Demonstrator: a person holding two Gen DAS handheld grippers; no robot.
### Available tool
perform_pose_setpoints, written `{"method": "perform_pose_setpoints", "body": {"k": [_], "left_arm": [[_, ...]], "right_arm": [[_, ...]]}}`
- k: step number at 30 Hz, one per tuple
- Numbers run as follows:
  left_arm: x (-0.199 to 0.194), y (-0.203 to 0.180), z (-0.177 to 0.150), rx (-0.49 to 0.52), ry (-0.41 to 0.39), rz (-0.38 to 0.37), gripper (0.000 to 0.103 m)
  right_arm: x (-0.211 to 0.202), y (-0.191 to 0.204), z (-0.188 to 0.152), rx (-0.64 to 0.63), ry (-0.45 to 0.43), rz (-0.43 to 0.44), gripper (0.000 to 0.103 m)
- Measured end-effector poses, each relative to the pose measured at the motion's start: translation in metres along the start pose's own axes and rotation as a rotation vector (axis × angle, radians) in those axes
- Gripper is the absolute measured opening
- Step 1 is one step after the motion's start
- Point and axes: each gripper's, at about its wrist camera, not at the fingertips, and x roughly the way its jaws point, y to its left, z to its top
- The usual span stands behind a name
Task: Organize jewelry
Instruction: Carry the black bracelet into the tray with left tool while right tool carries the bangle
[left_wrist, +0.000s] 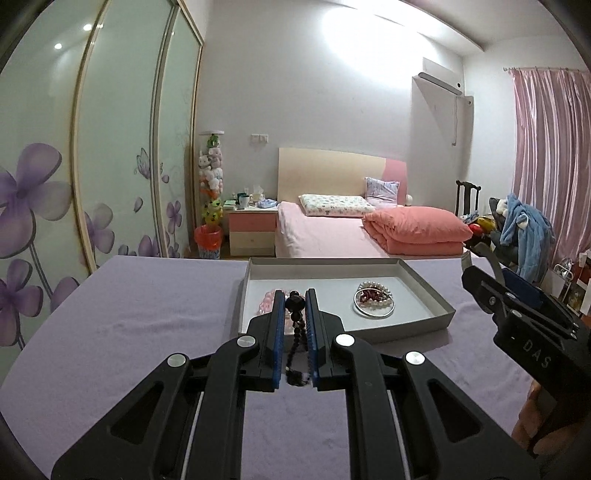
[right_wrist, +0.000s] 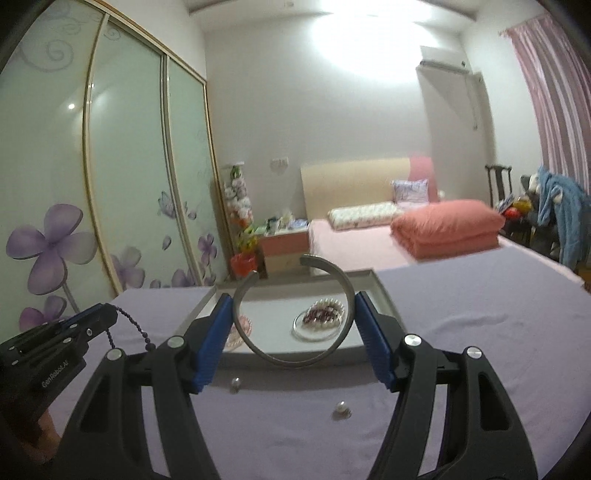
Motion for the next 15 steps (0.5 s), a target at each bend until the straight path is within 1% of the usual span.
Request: {"method": "perform_pose_setpoints", "body": {"k": [7, 15], "left_arm": [[-0.0041, -0.0012, -0.0004, -0.003, -0.026, 0.010, 0.012], [-0.0036, -0.0024, 0.0023, 0.011, -0.046, 0.026, 0.012]], "right_arm": [[-0.0034, 0.0015, 0.0033, -0.029, -0.071, -0.040, 0.065], [-0.0016, 0.0001, 0.0053, -0.025, -0.098, -0.059, 0.065]]}}
